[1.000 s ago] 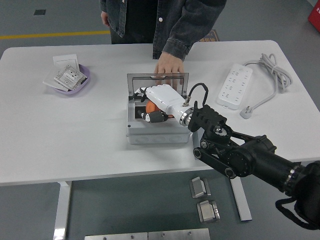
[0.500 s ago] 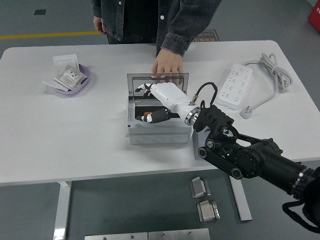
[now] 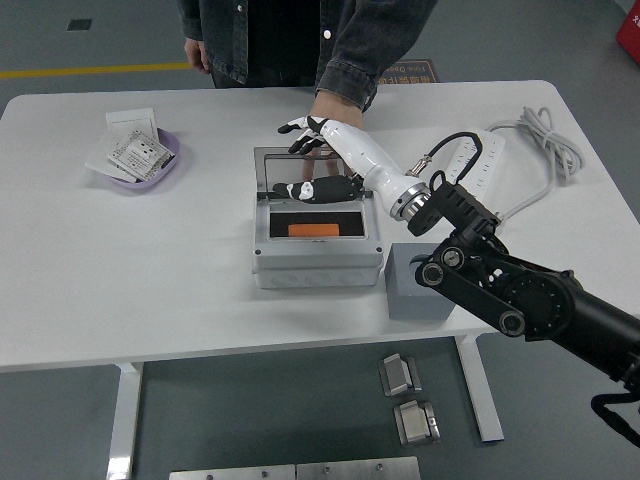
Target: Pick up the cylinder from the cube,place it in the box,flap close box
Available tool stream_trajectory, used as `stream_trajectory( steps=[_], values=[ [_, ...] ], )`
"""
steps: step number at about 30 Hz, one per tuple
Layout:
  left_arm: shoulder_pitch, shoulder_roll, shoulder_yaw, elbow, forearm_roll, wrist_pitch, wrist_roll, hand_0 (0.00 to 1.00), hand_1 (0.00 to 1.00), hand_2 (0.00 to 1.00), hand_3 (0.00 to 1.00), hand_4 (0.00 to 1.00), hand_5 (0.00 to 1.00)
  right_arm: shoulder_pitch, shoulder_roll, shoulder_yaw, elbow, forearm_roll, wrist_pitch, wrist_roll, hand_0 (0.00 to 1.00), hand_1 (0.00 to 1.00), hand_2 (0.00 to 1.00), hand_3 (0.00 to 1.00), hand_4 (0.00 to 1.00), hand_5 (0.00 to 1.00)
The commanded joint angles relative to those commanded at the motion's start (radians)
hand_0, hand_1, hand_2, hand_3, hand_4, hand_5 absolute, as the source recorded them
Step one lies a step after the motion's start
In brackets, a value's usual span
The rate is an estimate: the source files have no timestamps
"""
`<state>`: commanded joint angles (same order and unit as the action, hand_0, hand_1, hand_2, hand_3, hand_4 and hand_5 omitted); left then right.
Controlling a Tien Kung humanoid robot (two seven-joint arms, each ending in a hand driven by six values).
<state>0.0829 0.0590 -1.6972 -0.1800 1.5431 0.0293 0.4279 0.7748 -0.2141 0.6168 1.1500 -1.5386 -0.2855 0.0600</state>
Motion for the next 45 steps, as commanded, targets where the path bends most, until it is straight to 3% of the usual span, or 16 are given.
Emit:
stream_trajectory(
  steps=[7, 13, 17, 23, 36, 45],
  values=[
    [-0.003, 0.004, 0.0, 0.0, 0.004, -0.002, 0.003, 0.645, 0.651, 0.559, 0.669, 0.699, 0.336, 0.062, 0.051, -0.009, -0.135, 0.009, 0.003, 0.01, 0.702, 0.614, 0.633, 0.775, 0.935, 0.399],
    [-0.005, 0.003, 0.0, 0.0, 0.009, -0.004, 0.003, 0.645, 0.651, 0.559, 0.669, 0.699, 0.335, 0.065, 0.085, -0.023, -0.253, 0.025, -0.006, 0.029, 0.704, 0.616, 0.638, 0.773, 0.932, 0.406],
    [-0.004, 0.001, -0.002, 0.0, 0.013, -0.005, 0.005, 0.645, 0.652, 0.559, 0.668, 0.699, 0.335, 0.053, 0.081, -0.028, -0.265, 0.024, -0.011, 0.036, 0.704, 0.612, 0.638, 0.772, 0.921, 0.406],
    [-0.004, -0.001, -0.002, 0.0, 0.013, -0.005, 0.003, 0.645, 0.652, 0.559, 0.669, 0.699, 0.334, 0.03, 0.052, -0.036, -0.211, 0.007, -0.015, 0.035, 0.706, 0.611, 0.635, 0.771, 0.915, 0.406],
    [-0.001, -0.003, 0.005, 0.0, -0.001, -0.004, -0.003, 0.643, 0.652, 0.559, 0.668, 0.699, 0.335, -0.061, -0.071, -0.052, 0.011, 0.012, -0.026, 0.029, 0.703, 0.606, 0.637, 0.765, 0.912, 0.411],
    [0.001, -0.004, 0.008, 0.0, -0.009, -0.002, -0.006, 0.643, 0.652, 0.559, 0.669, 0.699, 0.334, -0.137, -0.117, -0.059, 0.1, 0.042, -0.041, 0.039, 0.698, 0.602, 0.637, 0.764, 0.909, 0.412]
  ],
)
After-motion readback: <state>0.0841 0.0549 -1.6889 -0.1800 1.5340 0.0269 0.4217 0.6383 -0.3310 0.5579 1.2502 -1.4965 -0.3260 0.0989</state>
